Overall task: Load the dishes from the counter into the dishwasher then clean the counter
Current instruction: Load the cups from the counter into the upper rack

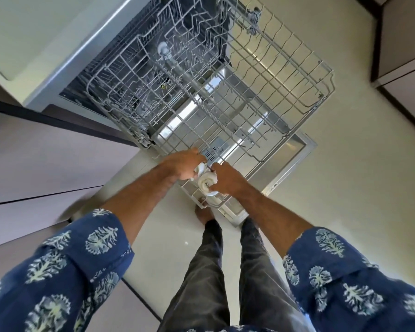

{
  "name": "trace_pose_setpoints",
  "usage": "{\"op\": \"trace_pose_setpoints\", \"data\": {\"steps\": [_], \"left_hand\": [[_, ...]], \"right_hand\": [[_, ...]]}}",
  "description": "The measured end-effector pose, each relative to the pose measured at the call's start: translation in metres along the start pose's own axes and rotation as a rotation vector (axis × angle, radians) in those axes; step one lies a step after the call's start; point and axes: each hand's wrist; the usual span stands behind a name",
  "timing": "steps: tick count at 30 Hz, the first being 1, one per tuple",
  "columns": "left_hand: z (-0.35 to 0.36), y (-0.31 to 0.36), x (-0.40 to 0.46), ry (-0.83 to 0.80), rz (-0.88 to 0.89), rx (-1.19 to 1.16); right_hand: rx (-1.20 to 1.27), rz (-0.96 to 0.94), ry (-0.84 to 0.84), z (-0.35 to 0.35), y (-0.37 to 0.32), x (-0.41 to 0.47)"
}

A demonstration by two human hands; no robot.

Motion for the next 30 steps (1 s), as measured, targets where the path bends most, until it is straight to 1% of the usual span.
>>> {"op": "trace_pose_setpoints", "data": {"steps": [4, 6, 8, 10, 12, 14, 16, 17, 18, 20, 22, 28, 30], "left_hand": [[0.000, 0.005, -0.009, 0.018, -0.006, 0.049], [-0.003, 0.010, -0.019, 0.060, 0.000, 0.133], [-0.005, 0.017, -0.038, 0.141, 0.001, 0.224], [-0.004, 0.025, -0.060, 0.242, -0.024, 0.249], [0.000, 0.036, -0.089, 0.342, -0.082, 0.292], [0.006, 0.050, -0.122, 0.451, -0.149, 0.292], [0.012, 0.064, -0.151, 0.568, -0.253, 0.243], [0.019, 0.076, -0.173, 0.627, -0.348, 0.221], [0.025, 0.087, -0.192, 0.658, -0.428, 0.194], [0.034, 0.099, -0.211, 0.685, -0.526, 0.126], [0.050, 0.116, -0.255, 0.765, -0.687, 0.075], [0.100, 0.151, -0.372, 0.977, -1.025, -0.011], [0.117, 0.159, -0.406, 1.048, -1.122, -0.056]], "right_hand": [[-0.020, 0.018, 0.007, -0.006, 0.002, -0.007], [-0.019, 0.021, 0.027, -0.014, 0.002, -0.014], [-0.019, 0.016, 0.063, -0.026, -0.001, -0.028], [-0.053, -0.033, 0.107, -0.043, -0.009, -0.044], [-0.110, -0.119, 0.134, -0.062, -0.024, -0.064], [-0.223, -0.228, 0.169, -0.079, -0.045, -0.086], [-0.340, -0.339, 0.194, -0.091, -0.066, -0.104], [-0.412, -0.423, 0.206, -0.093, -0.079, -0.118], [-0.473, -0.501, 0.224, -0.096, -0.090, -0.130], [-0.549, -0.596, 0.248, -0.099, -0.108, -0.142], [-0.650, -0.733, 0.260, -0.094, -0.139, -0.175], [-0.838, -1.133, 0.311, -0.049, -0.233, -0.255], [-0.855, -1.242, 0.313, -0.029, -0.259, -0.283]]}}
Point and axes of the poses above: each hand's wrist, its own x-axis towards the middle knuckle, its own z-axis out of the palm, y = z × x, and after that the axes turned 13 degrees about z, right-handed
